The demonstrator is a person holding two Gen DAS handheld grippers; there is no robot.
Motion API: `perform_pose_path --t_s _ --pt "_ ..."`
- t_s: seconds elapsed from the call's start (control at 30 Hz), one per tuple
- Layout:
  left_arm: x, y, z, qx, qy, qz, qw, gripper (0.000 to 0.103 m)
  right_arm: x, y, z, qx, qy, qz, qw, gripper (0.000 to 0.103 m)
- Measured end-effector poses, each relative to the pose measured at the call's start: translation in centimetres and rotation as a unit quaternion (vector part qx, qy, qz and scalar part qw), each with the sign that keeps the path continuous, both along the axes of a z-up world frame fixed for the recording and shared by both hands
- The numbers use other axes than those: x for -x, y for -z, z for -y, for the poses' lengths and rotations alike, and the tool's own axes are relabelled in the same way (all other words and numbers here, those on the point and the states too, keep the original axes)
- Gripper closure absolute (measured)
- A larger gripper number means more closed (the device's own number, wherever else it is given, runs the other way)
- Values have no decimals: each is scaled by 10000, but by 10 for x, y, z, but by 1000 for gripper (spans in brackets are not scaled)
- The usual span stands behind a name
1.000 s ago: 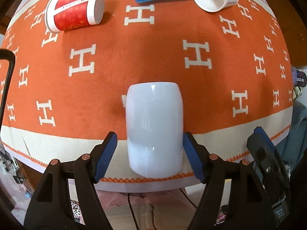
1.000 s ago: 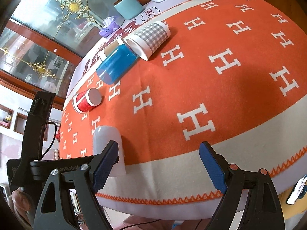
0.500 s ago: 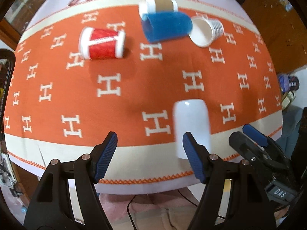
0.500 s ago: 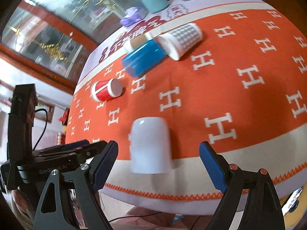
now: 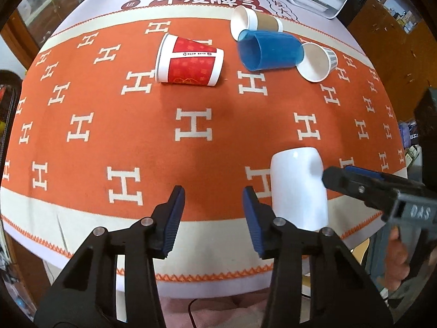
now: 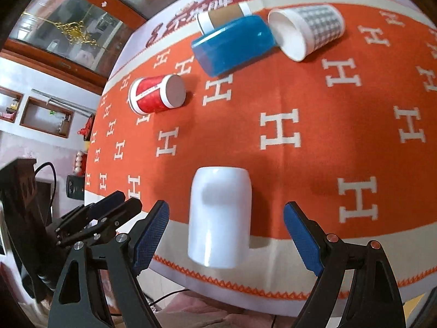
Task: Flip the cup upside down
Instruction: 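Lower the white cup upright onto the cloth and open the left tool, then grasp the upright white cup with the right tool and lift it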
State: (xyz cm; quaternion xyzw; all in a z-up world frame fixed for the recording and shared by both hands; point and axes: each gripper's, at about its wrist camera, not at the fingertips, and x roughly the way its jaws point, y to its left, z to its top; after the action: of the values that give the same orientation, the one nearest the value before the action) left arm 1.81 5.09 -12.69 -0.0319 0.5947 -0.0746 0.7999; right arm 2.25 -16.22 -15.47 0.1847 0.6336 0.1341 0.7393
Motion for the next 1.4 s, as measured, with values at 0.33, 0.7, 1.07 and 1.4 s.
perform_pose_path --t_s 0.33,0.7,1.07,1.4 --pt "-6 10 1 471 286 41 9985 66 -21 45 -6 -272 -96 -577 9979 39" --pt "-13 16 -1 512 421 -54 9978 66 -25 29 -23 -278 -126 -190 9994 40" --pt "-19 -5 -15 142 -122 882 9959 66 -13 -15 -58 770 -145 2616 9620 40" --pt "1 9 -11 43 -170 1022 9946 66 43 -3 -76 1485 -1108 3385 9225 39"
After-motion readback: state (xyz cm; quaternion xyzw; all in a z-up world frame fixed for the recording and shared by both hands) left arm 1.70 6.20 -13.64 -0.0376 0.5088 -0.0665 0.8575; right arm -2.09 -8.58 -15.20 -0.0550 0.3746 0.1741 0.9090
